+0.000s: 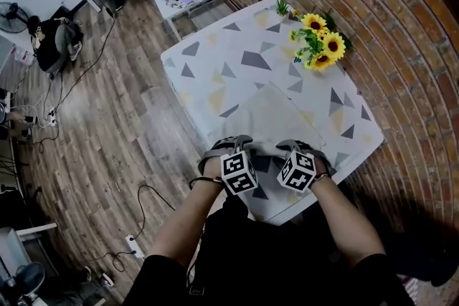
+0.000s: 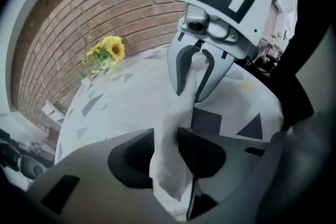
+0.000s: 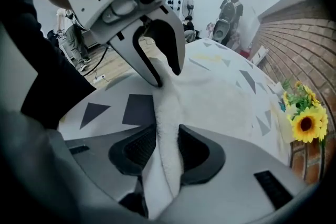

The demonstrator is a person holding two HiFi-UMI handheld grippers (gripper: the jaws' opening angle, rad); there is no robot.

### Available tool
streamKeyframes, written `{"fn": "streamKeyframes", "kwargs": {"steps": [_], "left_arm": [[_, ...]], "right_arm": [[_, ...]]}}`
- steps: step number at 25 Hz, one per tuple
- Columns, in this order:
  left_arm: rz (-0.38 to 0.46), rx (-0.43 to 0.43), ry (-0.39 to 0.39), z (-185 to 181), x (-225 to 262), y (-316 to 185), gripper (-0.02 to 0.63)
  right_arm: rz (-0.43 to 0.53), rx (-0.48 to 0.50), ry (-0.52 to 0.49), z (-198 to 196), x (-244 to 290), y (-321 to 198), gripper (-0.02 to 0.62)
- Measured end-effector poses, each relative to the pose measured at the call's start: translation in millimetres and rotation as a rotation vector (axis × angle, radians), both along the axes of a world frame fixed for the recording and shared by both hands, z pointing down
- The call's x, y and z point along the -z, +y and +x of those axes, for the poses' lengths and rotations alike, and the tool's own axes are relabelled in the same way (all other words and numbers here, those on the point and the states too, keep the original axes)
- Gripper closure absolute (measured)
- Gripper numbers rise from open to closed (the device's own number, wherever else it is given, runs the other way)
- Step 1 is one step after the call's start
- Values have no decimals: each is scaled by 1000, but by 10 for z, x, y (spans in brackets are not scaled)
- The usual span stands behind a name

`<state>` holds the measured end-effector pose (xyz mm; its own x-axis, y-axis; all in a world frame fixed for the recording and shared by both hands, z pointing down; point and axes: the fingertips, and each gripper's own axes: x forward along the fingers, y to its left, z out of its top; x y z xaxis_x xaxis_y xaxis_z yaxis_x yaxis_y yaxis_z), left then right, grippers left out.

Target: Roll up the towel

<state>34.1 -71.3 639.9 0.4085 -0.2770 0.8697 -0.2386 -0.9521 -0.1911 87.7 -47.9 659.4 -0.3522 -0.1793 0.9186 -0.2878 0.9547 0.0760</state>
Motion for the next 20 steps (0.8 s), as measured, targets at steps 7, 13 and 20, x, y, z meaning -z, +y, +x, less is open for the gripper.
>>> {"fn": "streamKeyframes", "kwargs": {"steps": [7, 13, 20], "left_arm": [[52, -131, -74, 90, -35, 214, 447], [28, -155, -95, 164, -164, 340, 426], [-119, -240, -55, 307, -126, 818, 509]], "right_arm": [[-91, -33, -44, -5, 20, -54, 530], [-221, -44, -102, 6, 104, 166, 538], [-361, 37, -100, 144, 165, 699, 538]]}}
